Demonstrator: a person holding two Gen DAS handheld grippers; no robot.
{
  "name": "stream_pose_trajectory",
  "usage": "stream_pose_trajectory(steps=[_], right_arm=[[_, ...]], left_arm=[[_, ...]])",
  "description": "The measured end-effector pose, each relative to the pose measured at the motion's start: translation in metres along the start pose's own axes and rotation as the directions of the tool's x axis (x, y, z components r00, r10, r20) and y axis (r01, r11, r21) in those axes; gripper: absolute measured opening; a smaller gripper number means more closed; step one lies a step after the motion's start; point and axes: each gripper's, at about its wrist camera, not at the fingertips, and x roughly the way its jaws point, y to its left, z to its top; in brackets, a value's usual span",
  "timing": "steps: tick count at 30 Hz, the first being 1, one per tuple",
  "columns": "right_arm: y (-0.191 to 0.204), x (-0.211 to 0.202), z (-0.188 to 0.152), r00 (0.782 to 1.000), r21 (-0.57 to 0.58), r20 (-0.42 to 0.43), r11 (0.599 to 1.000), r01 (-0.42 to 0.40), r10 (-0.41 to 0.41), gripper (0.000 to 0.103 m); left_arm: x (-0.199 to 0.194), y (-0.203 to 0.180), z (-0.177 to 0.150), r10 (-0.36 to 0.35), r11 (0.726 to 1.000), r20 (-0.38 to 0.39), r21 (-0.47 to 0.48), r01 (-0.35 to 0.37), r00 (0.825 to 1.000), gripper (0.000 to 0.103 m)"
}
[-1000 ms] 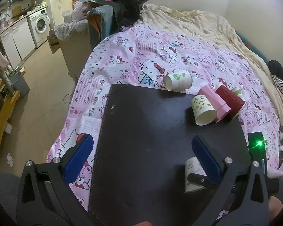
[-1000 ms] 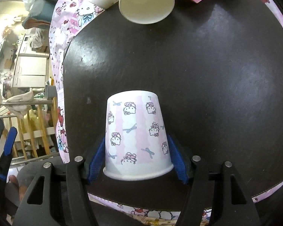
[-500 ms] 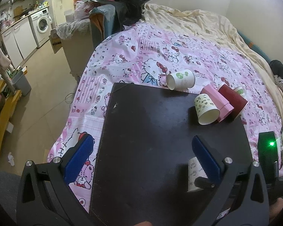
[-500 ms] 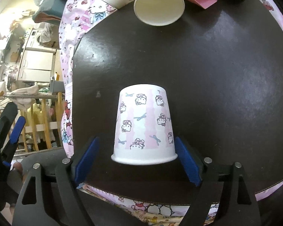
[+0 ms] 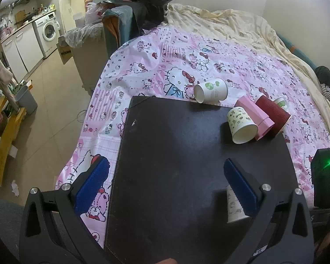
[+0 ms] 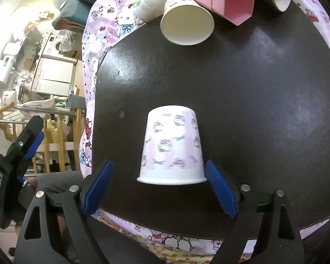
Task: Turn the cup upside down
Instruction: 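Lift the white cup with the right gripper and carry it toward the left gripper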
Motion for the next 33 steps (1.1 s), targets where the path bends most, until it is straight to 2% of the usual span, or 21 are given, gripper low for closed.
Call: stream_pose_trajectory(steps=[23, 33], right_arm=[[0.003, -0.012, 0.004, 1.0, -0.025, 0.02, 1.0, 0.018, -0.017, 0.089], [-0.009, -0.015, 0.005, 1.0, 0.004, 0.022, 1.0, -0.019, 0.019, 0.089]], left_arm=[[0.002, -0.007, -0.001, 0.001, 1.0, -0.008, 0.017, -0.001, 1.0, 0.103], [0.008, -0.009, -0.003, 0.018, 1.0, -0.019, 0.021, -0.018, 1.0, 0.103]])
